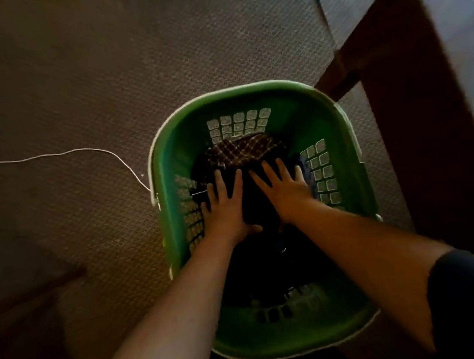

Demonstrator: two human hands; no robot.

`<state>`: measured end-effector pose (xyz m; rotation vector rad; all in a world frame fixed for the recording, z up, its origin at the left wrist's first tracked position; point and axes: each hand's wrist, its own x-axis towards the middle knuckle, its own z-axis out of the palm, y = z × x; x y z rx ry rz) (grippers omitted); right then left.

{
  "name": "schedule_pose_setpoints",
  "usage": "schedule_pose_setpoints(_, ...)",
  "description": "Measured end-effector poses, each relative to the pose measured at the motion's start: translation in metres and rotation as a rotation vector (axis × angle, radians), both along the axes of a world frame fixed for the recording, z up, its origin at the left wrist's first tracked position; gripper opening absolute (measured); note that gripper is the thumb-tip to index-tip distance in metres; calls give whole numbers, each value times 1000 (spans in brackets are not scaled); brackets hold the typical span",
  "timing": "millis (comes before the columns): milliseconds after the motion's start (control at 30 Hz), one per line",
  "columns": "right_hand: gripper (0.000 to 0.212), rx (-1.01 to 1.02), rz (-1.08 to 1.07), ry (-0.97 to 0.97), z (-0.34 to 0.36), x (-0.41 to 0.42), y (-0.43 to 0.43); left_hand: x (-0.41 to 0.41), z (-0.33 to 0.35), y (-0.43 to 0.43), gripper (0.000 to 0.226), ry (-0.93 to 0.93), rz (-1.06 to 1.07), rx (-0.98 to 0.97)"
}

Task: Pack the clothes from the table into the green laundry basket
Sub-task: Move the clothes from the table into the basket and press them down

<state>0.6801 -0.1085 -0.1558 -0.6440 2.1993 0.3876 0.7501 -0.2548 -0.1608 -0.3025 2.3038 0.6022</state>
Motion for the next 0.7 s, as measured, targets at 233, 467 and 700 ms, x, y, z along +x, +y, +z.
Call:
schedule_pose_setpoints(233,78,24,11,9,-121,15,12,-5,-125,11,143,-158,10,-11)
schedule_pose_setpoints(467,58,-54,-31,34,-159,-7,9,-37,-173,11,135,-183,85,8)
schedule_pose_setpoints(700,96,-86,-38,108,-126,31,16,-6,-128,12,137,-57,56,-15)
